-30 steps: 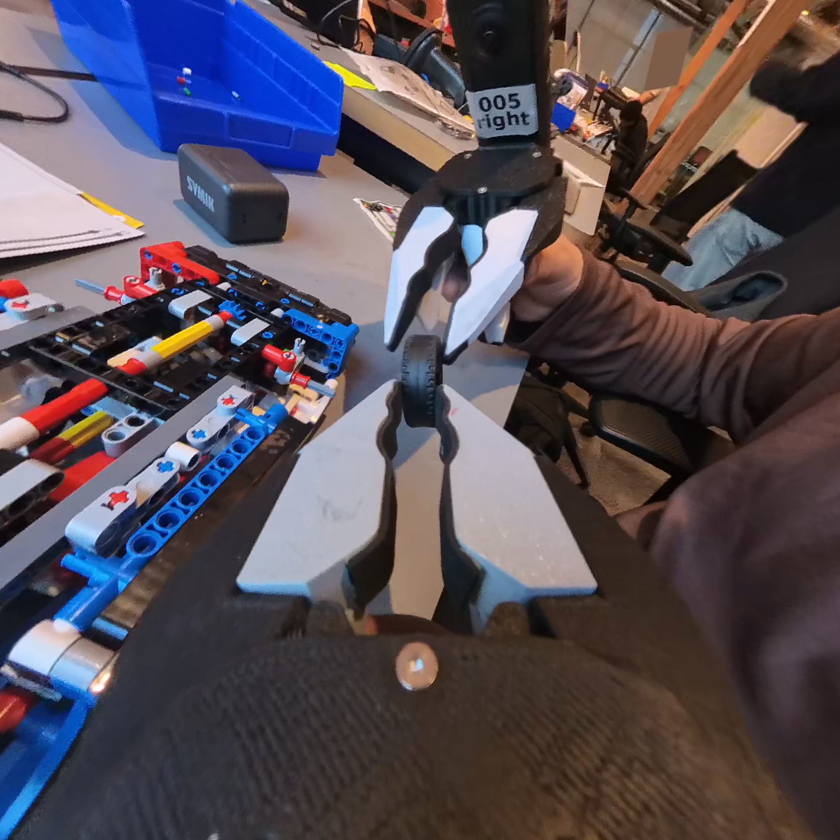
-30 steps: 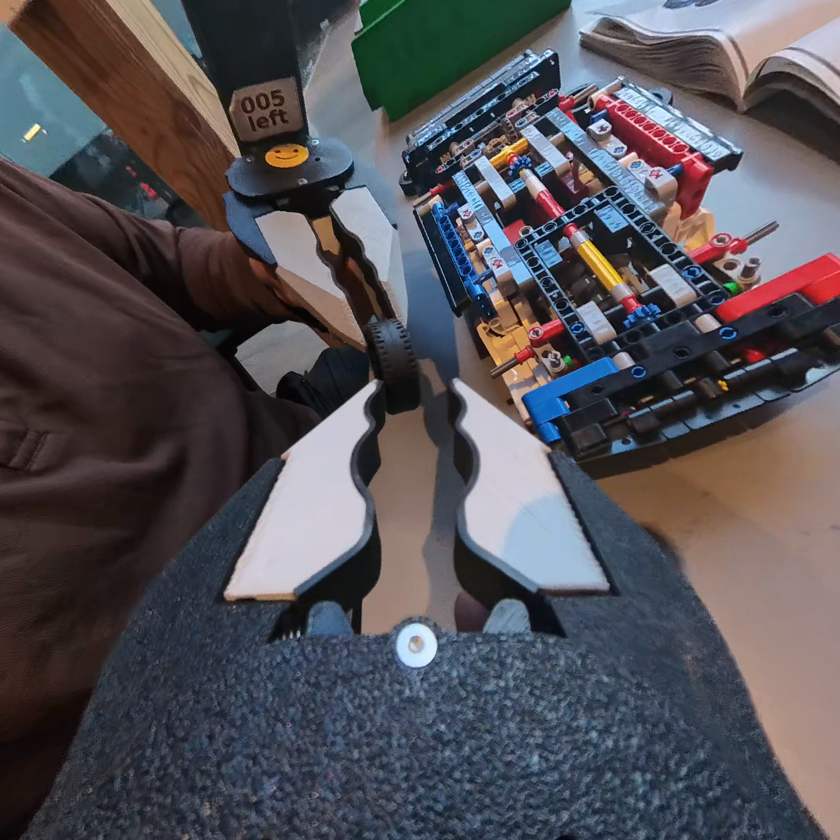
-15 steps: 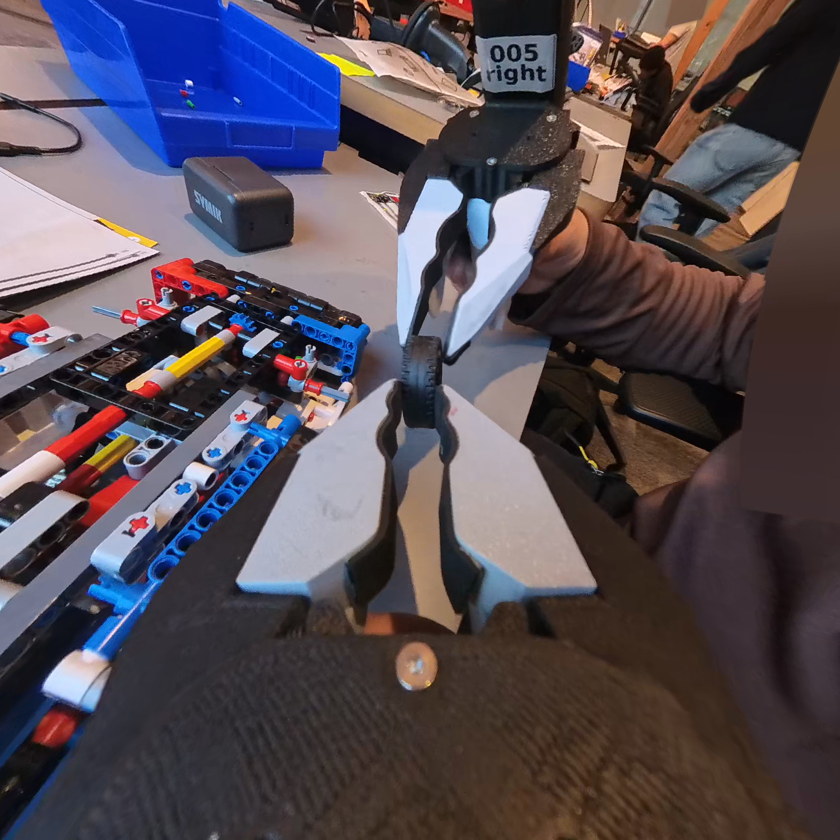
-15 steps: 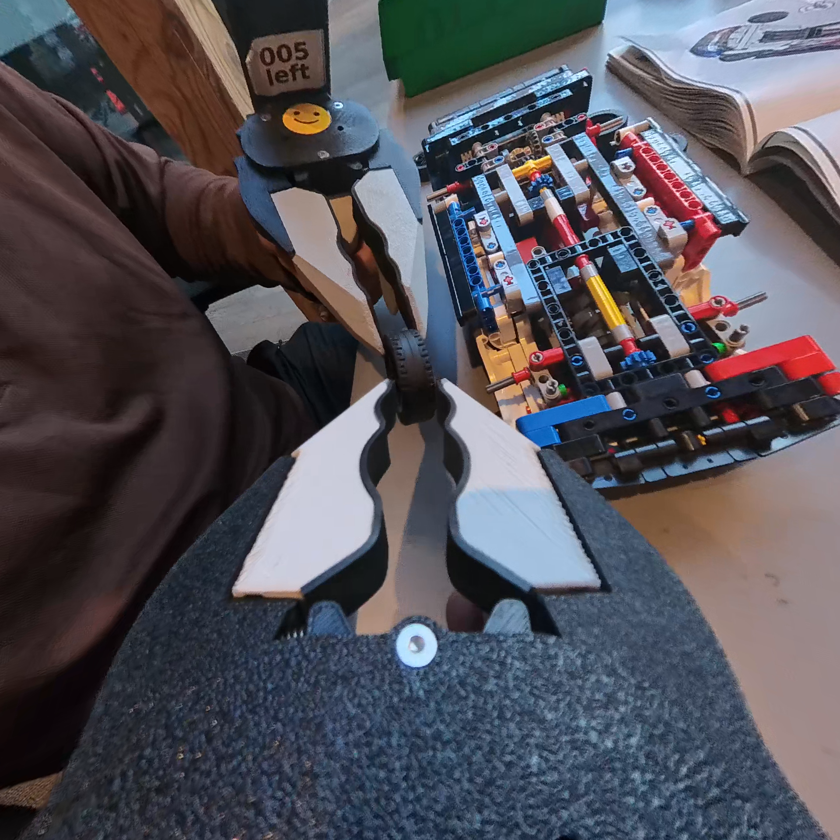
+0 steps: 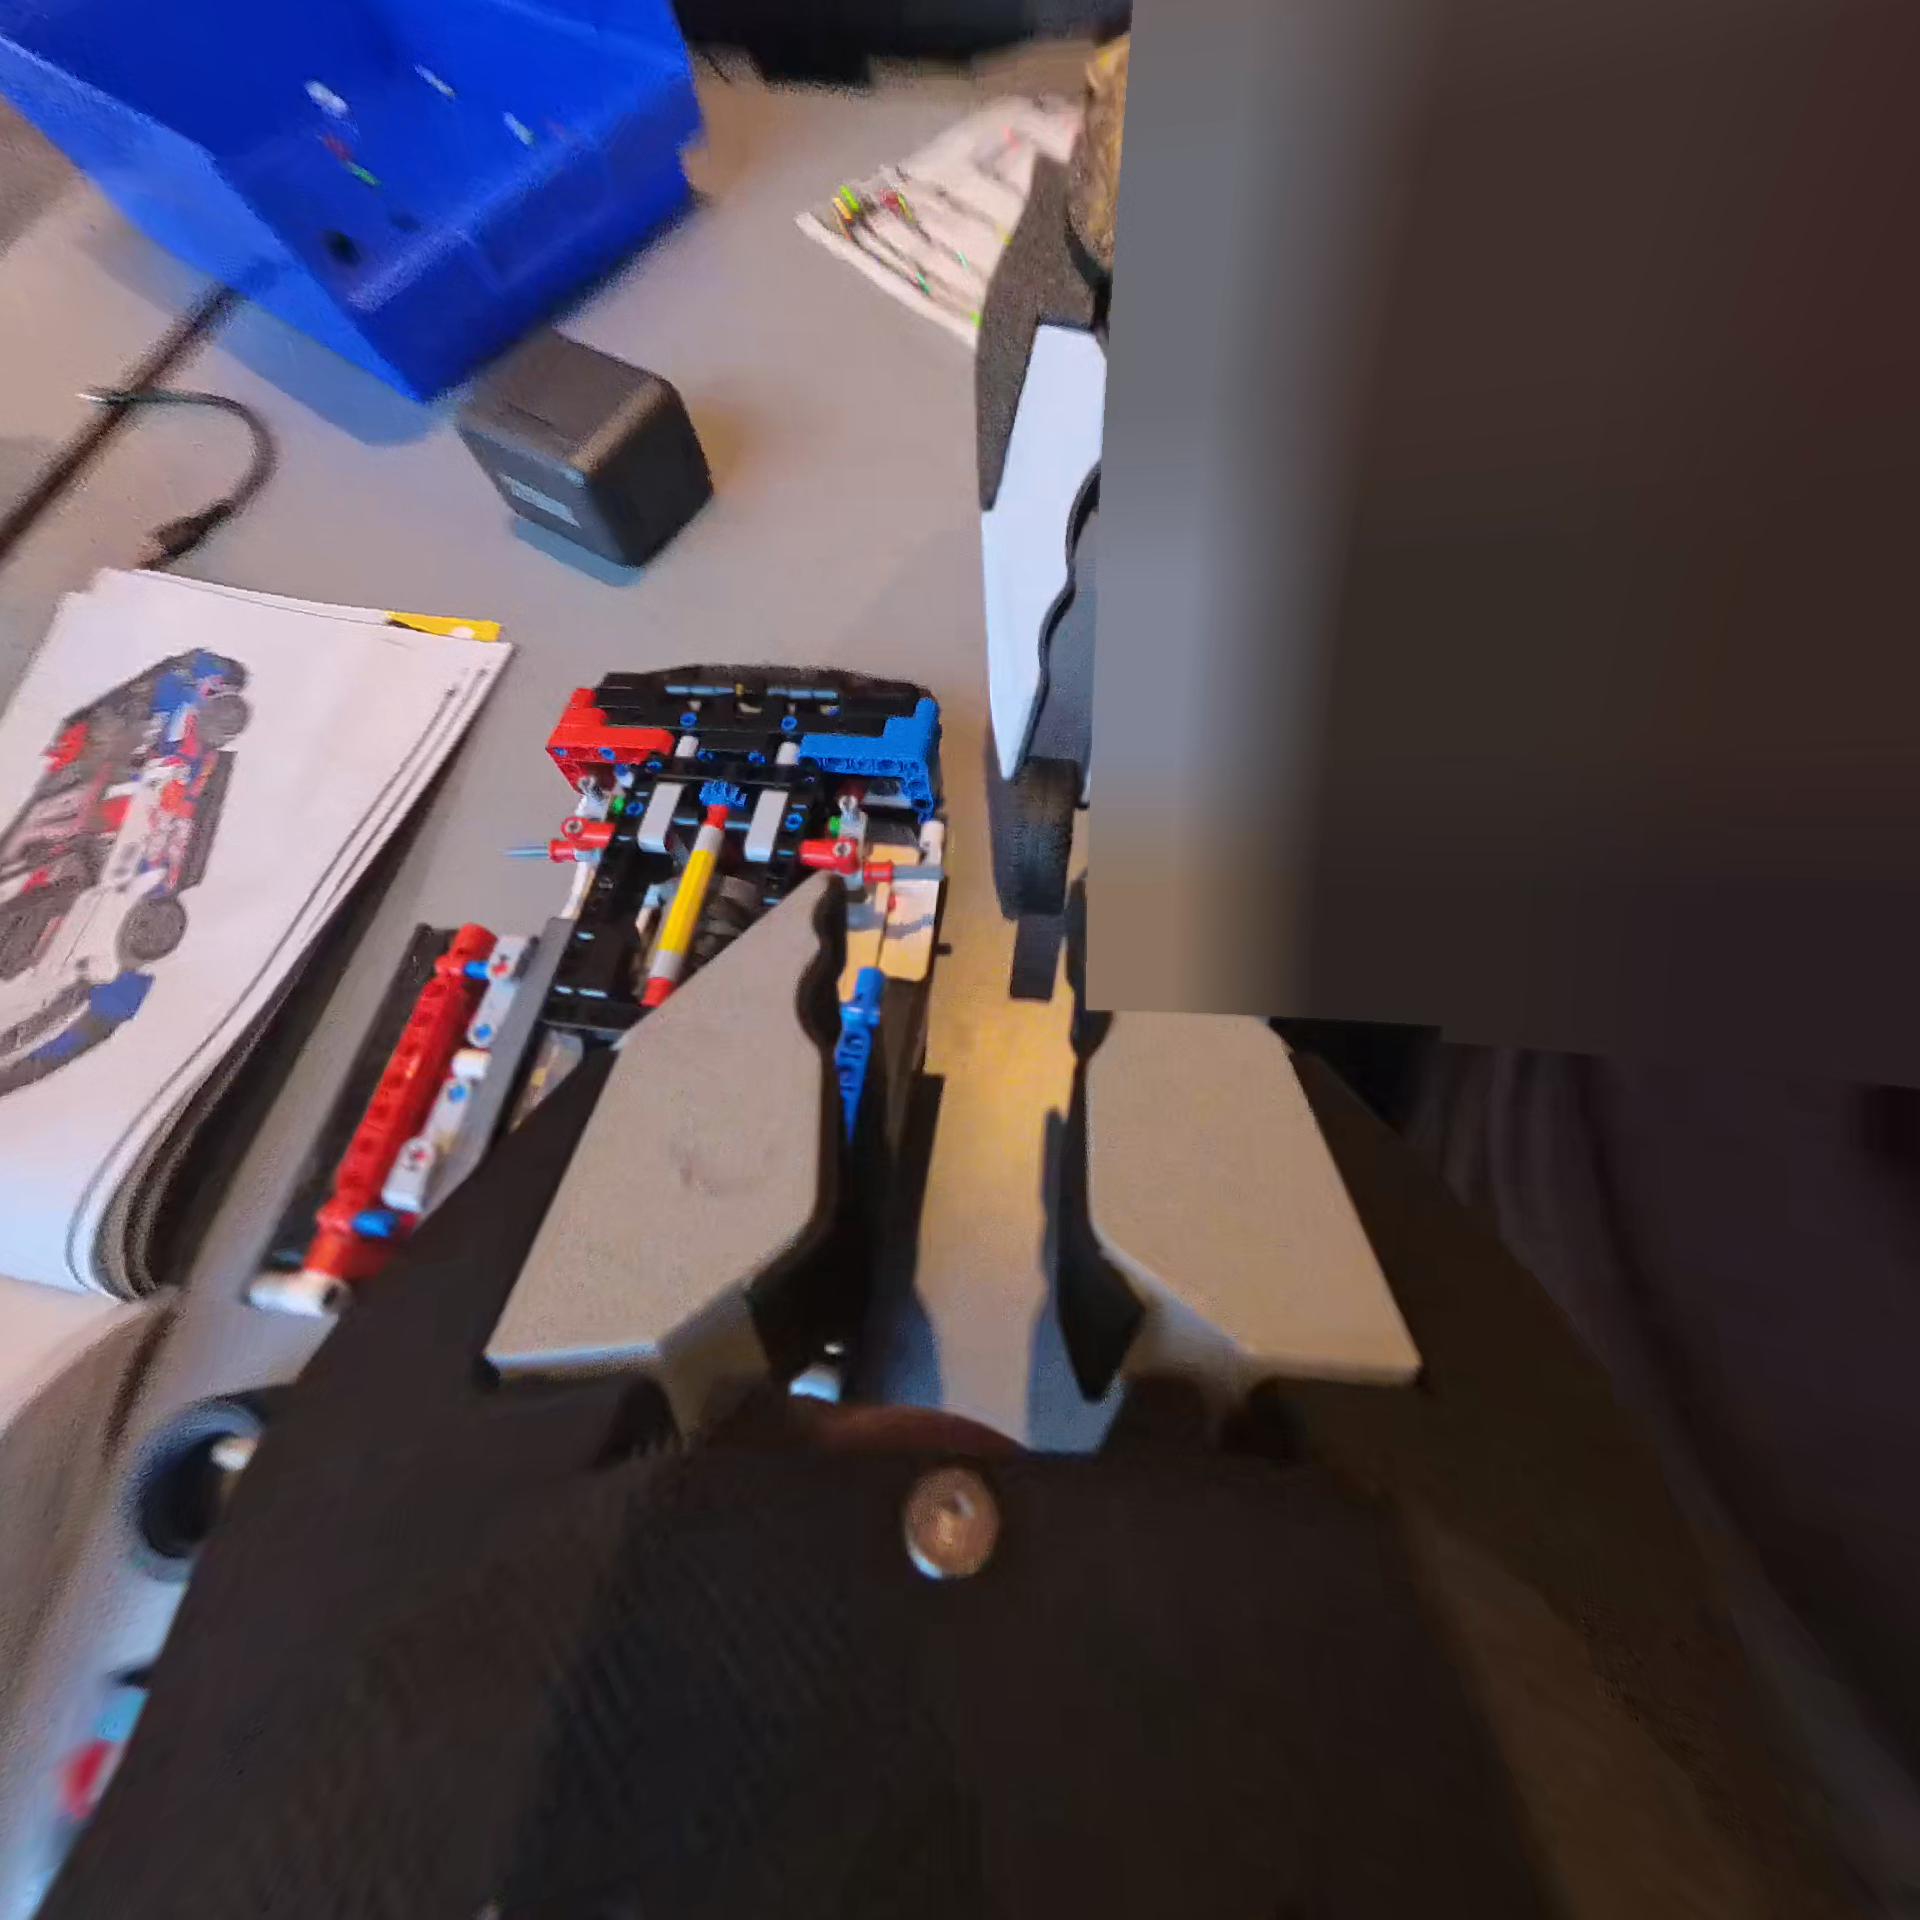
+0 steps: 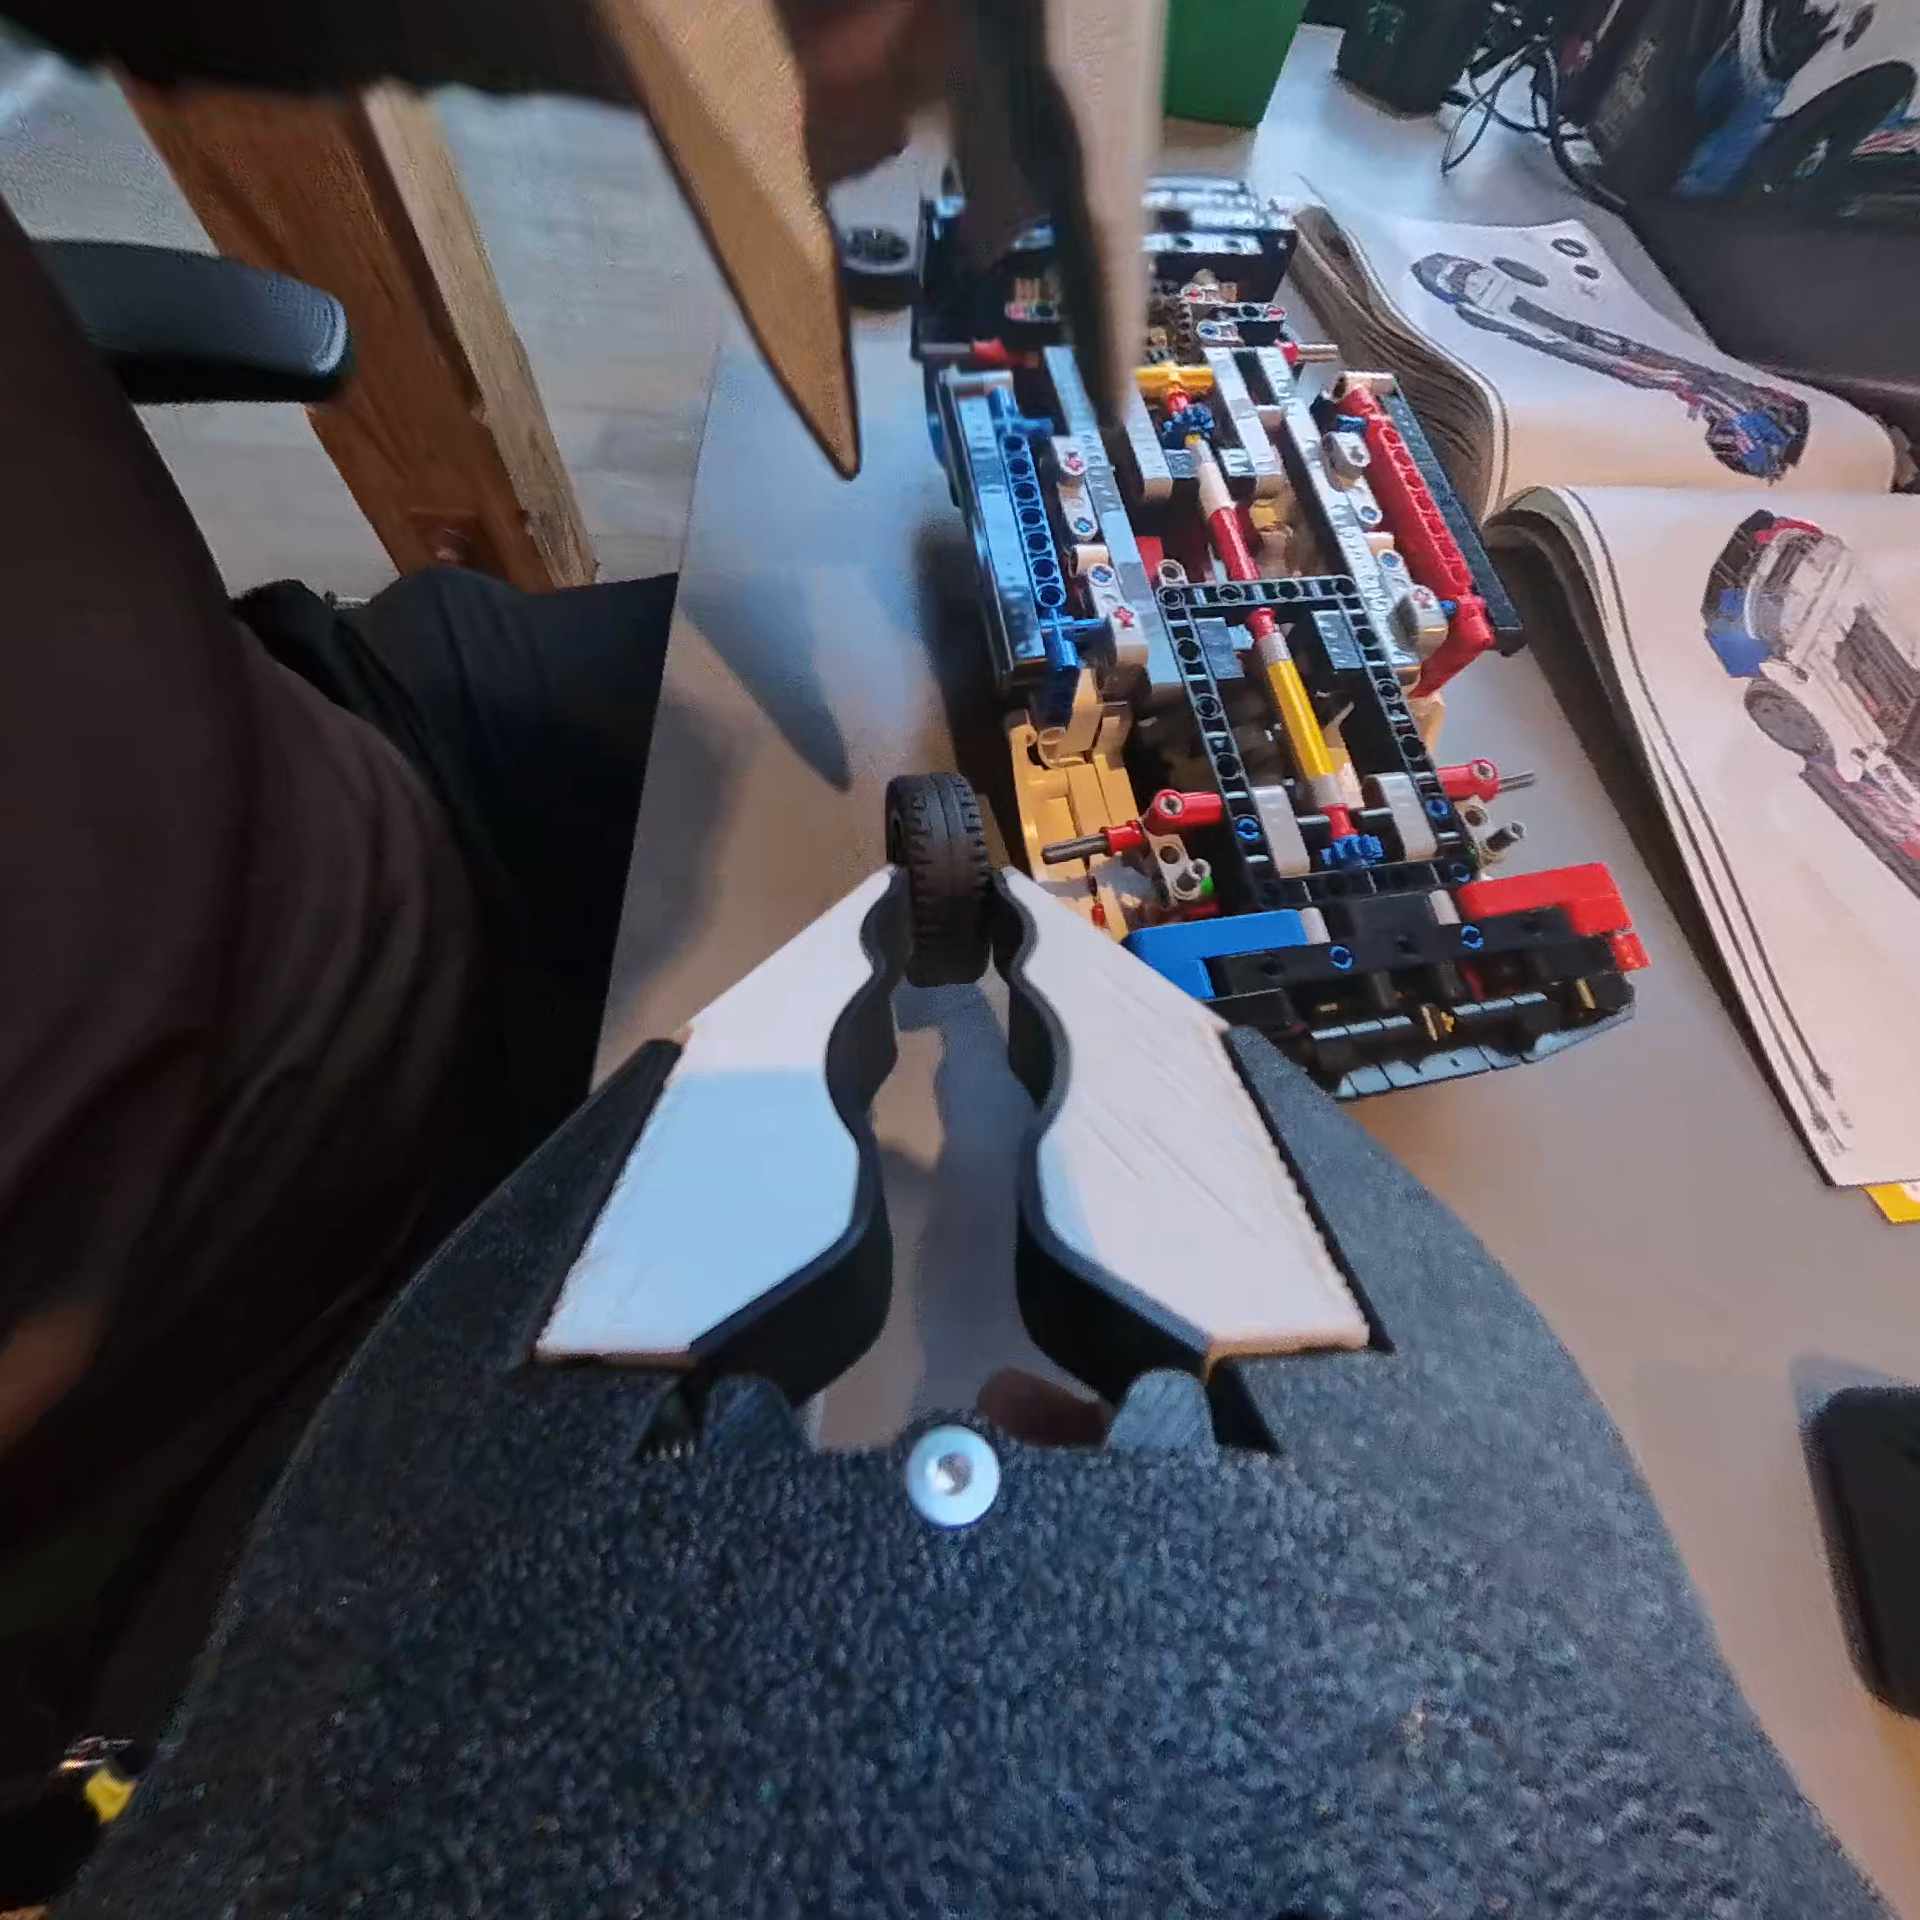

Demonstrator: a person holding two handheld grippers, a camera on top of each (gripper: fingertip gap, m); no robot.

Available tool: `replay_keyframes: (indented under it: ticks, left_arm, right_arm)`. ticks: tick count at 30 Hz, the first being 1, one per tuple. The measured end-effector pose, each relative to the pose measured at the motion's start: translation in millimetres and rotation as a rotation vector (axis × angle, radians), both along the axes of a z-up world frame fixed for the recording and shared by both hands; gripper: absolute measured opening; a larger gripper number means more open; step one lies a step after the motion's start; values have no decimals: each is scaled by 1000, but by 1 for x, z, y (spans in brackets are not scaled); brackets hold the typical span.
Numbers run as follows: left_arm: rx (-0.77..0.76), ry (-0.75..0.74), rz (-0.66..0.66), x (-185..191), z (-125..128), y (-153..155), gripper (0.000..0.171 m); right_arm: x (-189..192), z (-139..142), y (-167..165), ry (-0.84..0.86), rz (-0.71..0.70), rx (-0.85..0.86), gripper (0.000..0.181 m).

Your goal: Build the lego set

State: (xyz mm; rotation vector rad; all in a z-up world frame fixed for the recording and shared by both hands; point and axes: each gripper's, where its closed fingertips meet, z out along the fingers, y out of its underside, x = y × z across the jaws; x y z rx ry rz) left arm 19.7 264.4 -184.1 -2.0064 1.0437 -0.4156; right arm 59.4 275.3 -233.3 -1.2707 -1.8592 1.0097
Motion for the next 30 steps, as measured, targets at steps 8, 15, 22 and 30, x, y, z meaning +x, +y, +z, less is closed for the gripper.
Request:
replay_keyframes:
  ticks: [8,15,22,30]
  left_arm:
    - [-86,347,-261,9,-42,17,63]
    - [160,237,51,23,-24,0,26]
    - [-97,-535,713,34,-57,-5,1]
    - [151,-272,723,11,-61,2,63]
  right_arm:
    - [-10,-3,10,-20,18,-134,10]
    - [13,7,5,60,60,-198,10]
    - [32,12,9,130,23,-178,10]
    - [-2,7,18,30,-5,-205,10]
